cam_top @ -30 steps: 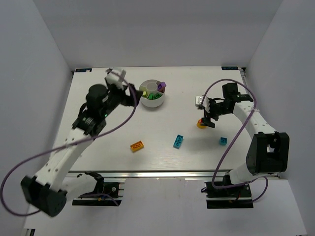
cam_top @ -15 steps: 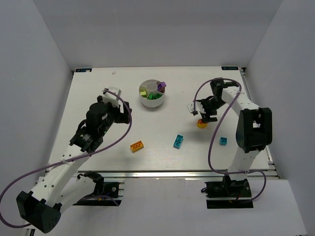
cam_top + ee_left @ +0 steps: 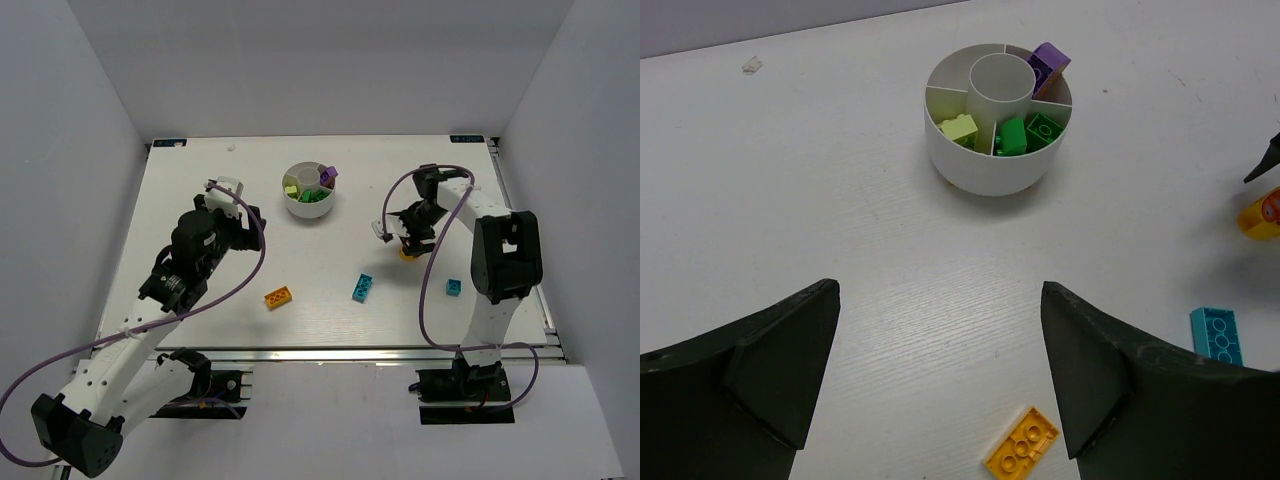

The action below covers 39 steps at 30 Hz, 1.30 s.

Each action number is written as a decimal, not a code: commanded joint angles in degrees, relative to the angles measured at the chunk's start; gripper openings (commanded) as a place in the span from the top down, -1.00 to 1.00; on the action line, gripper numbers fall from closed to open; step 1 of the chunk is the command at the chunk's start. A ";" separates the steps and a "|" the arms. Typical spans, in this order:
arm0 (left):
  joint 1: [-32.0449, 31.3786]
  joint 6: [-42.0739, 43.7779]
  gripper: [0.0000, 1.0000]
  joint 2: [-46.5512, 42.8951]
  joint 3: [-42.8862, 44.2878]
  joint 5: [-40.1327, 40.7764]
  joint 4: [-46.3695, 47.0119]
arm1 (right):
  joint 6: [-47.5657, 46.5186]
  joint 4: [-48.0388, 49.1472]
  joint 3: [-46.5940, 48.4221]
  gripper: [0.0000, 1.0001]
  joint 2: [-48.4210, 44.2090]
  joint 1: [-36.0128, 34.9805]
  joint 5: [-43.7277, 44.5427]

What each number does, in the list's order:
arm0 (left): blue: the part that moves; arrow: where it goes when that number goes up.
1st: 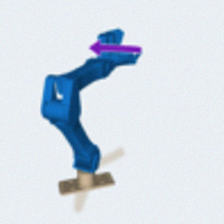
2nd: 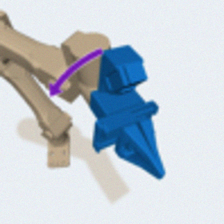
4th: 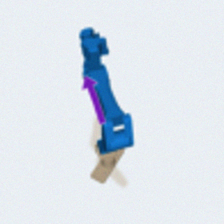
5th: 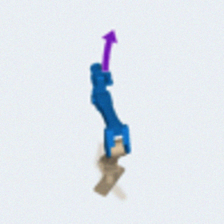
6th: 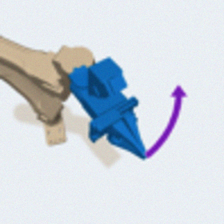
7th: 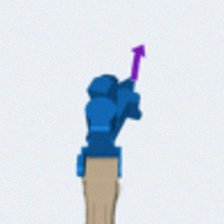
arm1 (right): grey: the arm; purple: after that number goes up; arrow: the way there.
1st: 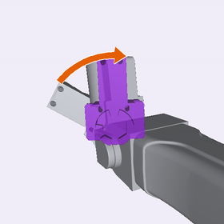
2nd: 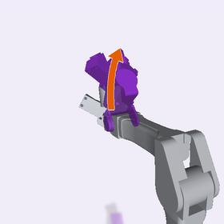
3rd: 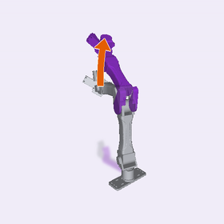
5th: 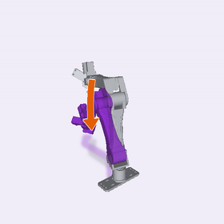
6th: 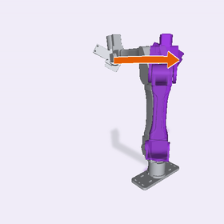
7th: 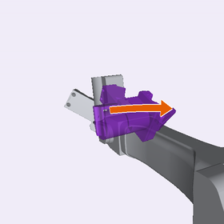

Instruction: Sort the legos into containers by color

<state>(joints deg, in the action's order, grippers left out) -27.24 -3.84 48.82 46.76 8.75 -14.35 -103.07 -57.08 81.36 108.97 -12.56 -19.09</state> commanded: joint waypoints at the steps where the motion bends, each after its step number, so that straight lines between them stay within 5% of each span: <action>1: -0.27 0.32 -0.82 -0.13 0.70 -0.23 0.81 | 1.37 -1.81 0.91 -0.57 0.98 -1.06 2.65; 7: -0.27 0.50 -0.82 -0.21 0.70 -0.14 0.73 | 5.41 2.50 -1.21 -0.45 1.42 -2.65 6.17; 10: -0.27 0.50 -0.82 -0.30 0.61 -0.05 0.81 | 6.73 2.24 -0.86 -0.21 1.86 -3.44 6.87; 14: -0.27 0.58 -0.81 -0.13 0.52 -0.23 0.81 | 7.70 0.92 0.02 0.43 1.69 -3.71 6.79; 19: -0.27 0.67 -0.82 0.40 0.44 -0.58 0.90 | 11.03 0.30 1.86 0.63 1.16 -4.06 5.83; 26: -0.27 0.41 -0.82 1.72 0.08 -1.63 1.16 | 36.85 5.03 17.77 0.93 0.55 -5.11 -15.51; 30: -0.27 0.41 -0.82 3.65 -0.09 -1.99 1.25 | 59.33 23.89 16.30 0.93 -1.65 -6.16 -26.32; 34: 0.34 0.58 -0.82 5.06 -0.44 -1.37 1.43 | 83.50 53.32 10.14 0.91 -3.06 -7.83 -28.10; 39: 0.35 1.02 -0.82 5.94 -1.06 -0.76 1.69 | 98.73 61.18 22.68 0.97 6.51 -9.68 -30.21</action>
<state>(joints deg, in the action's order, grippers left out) -27.11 -3.40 54.96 46.13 7.75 -13.96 -22.00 -11.33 97.41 111.37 -21.28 -44.93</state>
